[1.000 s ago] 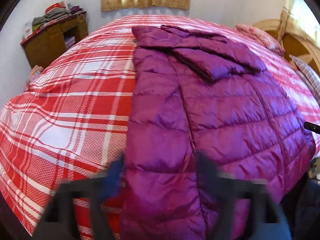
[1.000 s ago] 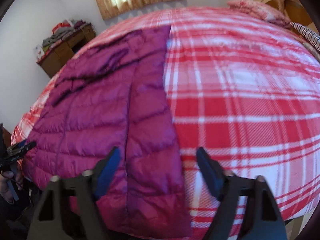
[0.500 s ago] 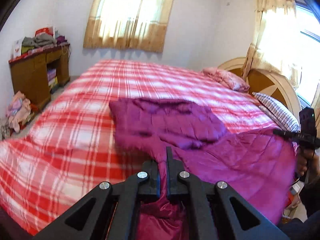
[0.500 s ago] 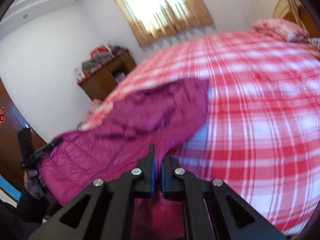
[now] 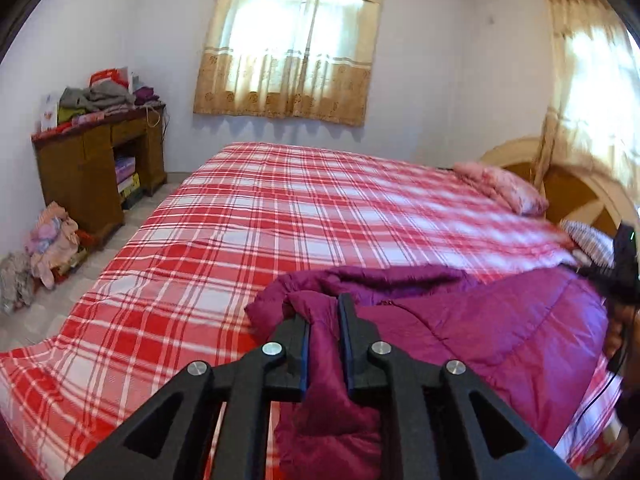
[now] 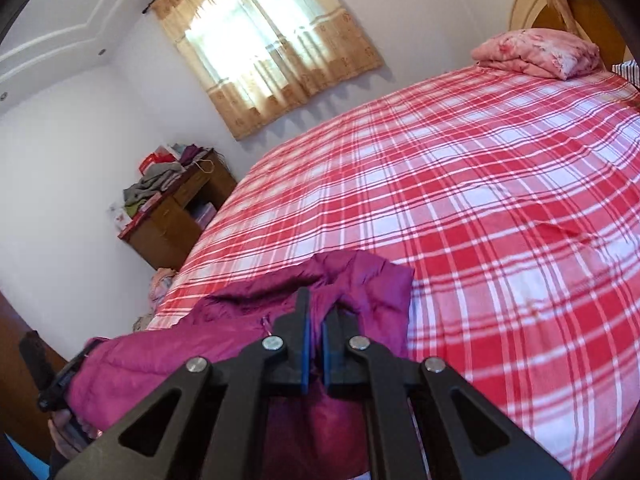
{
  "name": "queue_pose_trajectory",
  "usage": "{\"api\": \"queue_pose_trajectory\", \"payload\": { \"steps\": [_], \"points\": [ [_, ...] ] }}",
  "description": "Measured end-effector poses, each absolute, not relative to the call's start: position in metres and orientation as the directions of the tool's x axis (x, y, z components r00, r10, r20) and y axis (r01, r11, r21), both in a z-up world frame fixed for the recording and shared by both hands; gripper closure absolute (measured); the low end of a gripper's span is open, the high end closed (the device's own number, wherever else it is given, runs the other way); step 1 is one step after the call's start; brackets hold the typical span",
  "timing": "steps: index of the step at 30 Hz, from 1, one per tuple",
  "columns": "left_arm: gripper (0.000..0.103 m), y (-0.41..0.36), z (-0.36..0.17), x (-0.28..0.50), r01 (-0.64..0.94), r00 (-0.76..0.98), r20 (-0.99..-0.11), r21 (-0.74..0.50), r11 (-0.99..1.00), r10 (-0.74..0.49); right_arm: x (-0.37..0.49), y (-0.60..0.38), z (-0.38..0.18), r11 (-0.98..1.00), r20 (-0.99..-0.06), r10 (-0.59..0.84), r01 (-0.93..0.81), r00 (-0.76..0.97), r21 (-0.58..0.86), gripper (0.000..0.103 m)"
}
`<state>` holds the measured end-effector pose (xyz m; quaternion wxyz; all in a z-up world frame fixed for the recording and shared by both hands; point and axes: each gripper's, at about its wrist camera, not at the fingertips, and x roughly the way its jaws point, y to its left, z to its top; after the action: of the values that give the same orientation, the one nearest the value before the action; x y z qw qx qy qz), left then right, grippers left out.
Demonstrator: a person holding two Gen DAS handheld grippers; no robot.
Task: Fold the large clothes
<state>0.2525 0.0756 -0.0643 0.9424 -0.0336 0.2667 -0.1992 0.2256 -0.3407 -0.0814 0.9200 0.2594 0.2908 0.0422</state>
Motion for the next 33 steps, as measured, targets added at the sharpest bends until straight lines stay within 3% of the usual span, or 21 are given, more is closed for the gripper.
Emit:
{"api": "queue_pose_trajectory", "payload": {
  "steps": [4, 6, 8, 10, 11, 13, 14, 15, 19, 28, 30, 32, 33],
  "points": [
    [0.077, 0.072, -0.069, 0.281, 0.311, 0.784, -0.507, -0.179, 0.933, -0.358, 0.252, -0.347, -0.097, 0.859, -0.544, 0.226, 0.098, 0.808, 0.503, 0.097],
    [0.055, 0.072, -0.07, 0.286, 0.228, 0.816, -0.515, -0.134, 0.964, -0.264, 0.27, -0.351, -0.109, 0.852, -0.567, 0.228, 0.12, 0.792, 0.51, 0.097],
    [0.022, 0.082, -0.069, 0.282, 0.188, 0.851, -0.472, -0.134, 0.973, -0.23, 0.28, -0.354, -0.12, 0.847, -0.59, 0.233, 0.137, 0.773, 0.514, 0.096],
    [0.006, 0.095, -0.071, 0.277, 0.141, 0.89, -0.415, -0.149, 0.979, -0.192, 0.292, -0.358, -0.136, 0.846, -0.634, 0.239, 0.163, 0.736, 0.508, 0.095],
    [0.004, 0.1, -0.072, 0.278, 0.116, 0.905, -0.392, -0.151, 0.982, -0.167, 0.297, -0.359, -0.14, 0.849, -0.652, 0.236, 0.173, 0.721, 0.499, 0.094],
    [0.004, 0.101, -0.074, 0.287, 0.076, 0.904, -0.41, -0.129, 0.989, -0.123, 0.313, -0.364, -0.151, 0.832, -0.673, 0.249, 0.201, 0.697, 0.516, 0.08],
    [0.004, 0.1, -0.075, 0.292, 0.048, 0.901, -0.424, -0.121, 0.991, -0.096, 0.318, -0.366, -0.153, 0.825, -0.67, 0.254, 0.206, 0.697, 0.527, 0.06],
    [0.004, 0.1, -0.076, 0.296, 0.032, 0.897, -0.434, -0.125, 0.992, -0.084, 0.324, -0.369, -0.15, 0.812, -0.649, 0.266, 0.198, 0.713, 0.55, 0.049],
    [0.004, 0.088, -0.076, 0.301, 0.016, 0.889, -0.452, -0.131, 0.991, -0.074, 0.327, -0.372, -0.123, 0.826, -0.594, 0.197, 0.195, 0.78, 0.53, 0.028],
    [0.004, 0.011, -0.073, 0.303, 0.065, 0.899, -0.434, 0.0, 0.998, -0.059, 0.3, -0.324, -0.08, 0.906, -0.524, 0.081, 0.156, 0.848, 0.393, 0.025],
    [0.004, -0.018, -0.077, 0.31, 0.119, 0.888, -0.452, 0.04, 0.992, -0.088, 0.303, -0.291, -0.086, 0.938, -0.558, 0.113, 0.096, 0.822, 0.332, 0.048],
    [0.004, -0.047, -0.083, 0.321, 0.156, 0.878, -0.469, 0.092, 0.983, -0.095, 0.316, -0.26, -0.095, 0.964, -0.605, 0.148, 0.023, 0.782, 0.266, 0.063],
    [0.004, -0.059, -0.087, 0.326, 0.165, 0.878, -0.47, 0.123, 0.979, -0.089, 0.322, -0.243, -0.1, 0.972, -0.624, 0.156, -0.007, 0.766, 0.235, 0.063]
  ]
}}
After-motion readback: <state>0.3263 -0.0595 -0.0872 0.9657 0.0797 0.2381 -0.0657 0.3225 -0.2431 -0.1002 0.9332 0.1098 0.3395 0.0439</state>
